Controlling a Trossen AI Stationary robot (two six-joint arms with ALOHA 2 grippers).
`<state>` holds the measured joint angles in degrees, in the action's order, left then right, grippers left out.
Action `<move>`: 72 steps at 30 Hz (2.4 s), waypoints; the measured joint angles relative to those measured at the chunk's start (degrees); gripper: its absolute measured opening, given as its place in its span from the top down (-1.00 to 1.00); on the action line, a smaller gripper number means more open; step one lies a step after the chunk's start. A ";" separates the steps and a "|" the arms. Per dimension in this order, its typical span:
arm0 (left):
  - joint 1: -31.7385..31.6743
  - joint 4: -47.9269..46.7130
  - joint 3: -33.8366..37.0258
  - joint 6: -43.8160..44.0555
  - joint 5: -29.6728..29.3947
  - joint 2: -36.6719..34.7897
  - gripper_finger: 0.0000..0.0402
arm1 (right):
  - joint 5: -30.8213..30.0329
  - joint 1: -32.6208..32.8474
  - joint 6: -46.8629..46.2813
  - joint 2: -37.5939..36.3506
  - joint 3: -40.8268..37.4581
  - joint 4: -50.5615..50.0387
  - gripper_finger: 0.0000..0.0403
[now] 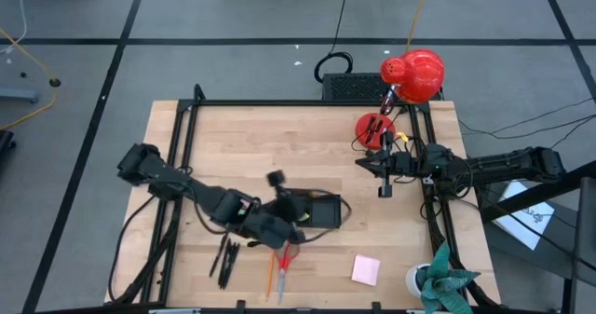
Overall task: Pick and place office supplies into organizer
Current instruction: Put the orange pencil into the black desk organizer
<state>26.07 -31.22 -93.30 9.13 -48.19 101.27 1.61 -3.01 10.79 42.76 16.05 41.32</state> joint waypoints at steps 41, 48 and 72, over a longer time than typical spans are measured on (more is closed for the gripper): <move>-19.68 76.30 52.18 -12.85 45.14 -8.28 0.89 | -0.28 -0.02 1.07 0.00 0.02 -1.96 0.98; -19.85 78.35 53.99 -12.00 42.22 -7.48 0.89 | -0.28 -0.02 1.07 0.00 0.02 -1.08 0.98; -20.77 81.20 54.24 -8.57 41.32 -0.52 0.89 | -0.26 0.00 0.85 0.00 0.02 -1.21 0.98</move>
<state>5.30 49.98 -39.05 0.56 -6.87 100.75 1.34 -3.01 11.64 42.76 16.08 40.12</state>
